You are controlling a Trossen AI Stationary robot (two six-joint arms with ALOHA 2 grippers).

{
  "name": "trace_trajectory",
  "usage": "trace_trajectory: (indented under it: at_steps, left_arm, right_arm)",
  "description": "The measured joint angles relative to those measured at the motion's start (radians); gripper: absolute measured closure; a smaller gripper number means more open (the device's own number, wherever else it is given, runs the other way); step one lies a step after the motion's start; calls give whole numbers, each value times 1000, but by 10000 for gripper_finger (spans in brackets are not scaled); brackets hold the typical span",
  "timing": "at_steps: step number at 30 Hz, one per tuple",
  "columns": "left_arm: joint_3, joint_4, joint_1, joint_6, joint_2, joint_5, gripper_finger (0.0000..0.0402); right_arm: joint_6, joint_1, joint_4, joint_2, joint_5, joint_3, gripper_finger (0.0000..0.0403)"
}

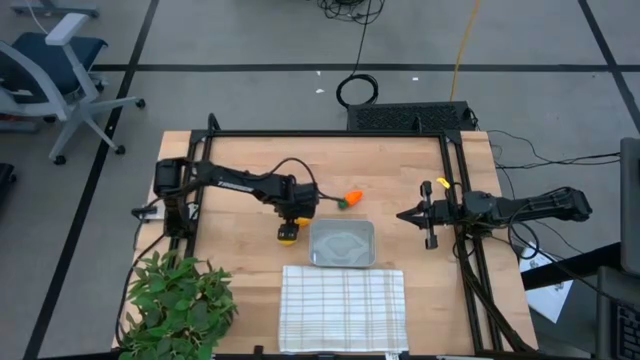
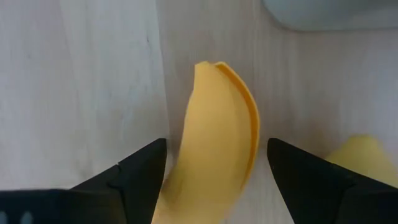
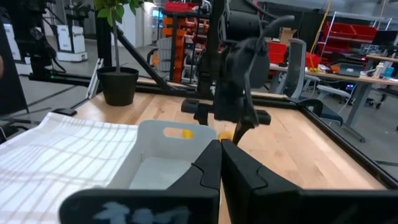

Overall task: Pick and placing Produce into tupperware
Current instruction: Put the yellow banana into the gray bin

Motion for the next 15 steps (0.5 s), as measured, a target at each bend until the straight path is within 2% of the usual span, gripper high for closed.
trace_trajectory:
  at_steps: [15]
  left_arm:
    - [4,2,0,19,21,-2,117]
  right_arm:
    - [1,0,3,2,0,0,403]
